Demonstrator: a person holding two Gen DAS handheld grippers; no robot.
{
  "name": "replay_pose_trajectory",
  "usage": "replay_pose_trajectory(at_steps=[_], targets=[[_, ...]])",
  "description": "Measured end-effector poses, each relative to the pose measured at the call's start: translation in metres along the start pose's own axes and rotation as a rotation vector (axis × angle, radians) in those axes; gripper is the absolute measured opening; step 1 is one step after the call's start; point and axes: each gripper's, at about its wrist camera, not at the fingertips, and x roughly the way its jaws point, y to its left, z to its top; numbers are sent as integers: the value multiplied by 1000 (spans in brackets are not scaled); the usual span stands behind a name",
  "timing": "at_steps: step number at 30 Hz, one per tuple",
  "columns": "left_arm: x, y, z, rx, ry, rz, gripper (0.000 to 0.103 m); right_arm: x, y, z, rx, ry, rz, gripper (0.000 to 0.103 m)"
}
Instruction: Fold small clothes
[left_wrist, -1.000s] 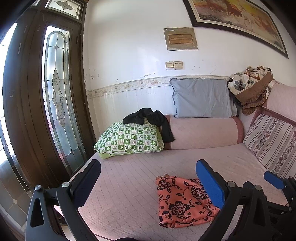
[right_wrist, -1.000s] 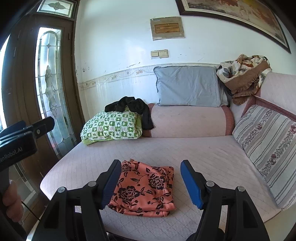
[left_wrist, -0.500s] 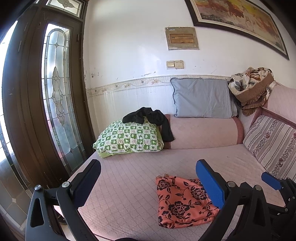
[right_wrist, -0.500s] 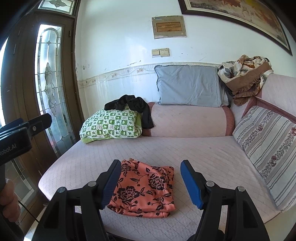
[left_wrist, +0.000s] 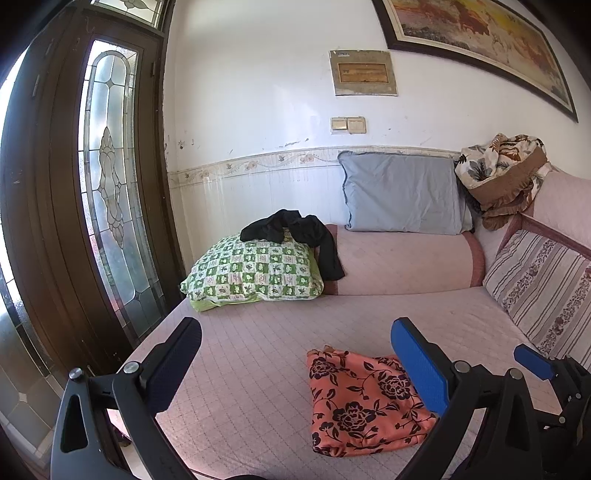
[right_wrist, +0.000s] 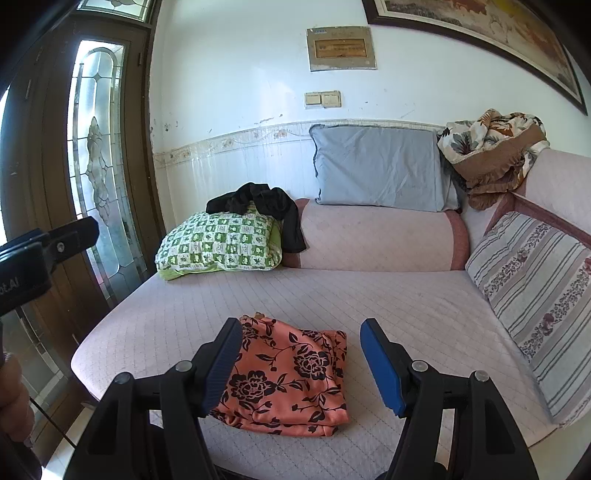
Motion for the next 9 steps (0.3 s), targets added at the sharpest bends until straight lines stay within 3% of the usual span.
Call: replay_pose_trajectory(at_steps=[9], targets=[[37,-3,1,-15,32,-43,102,32,-8,4,-7,26,10,70]])
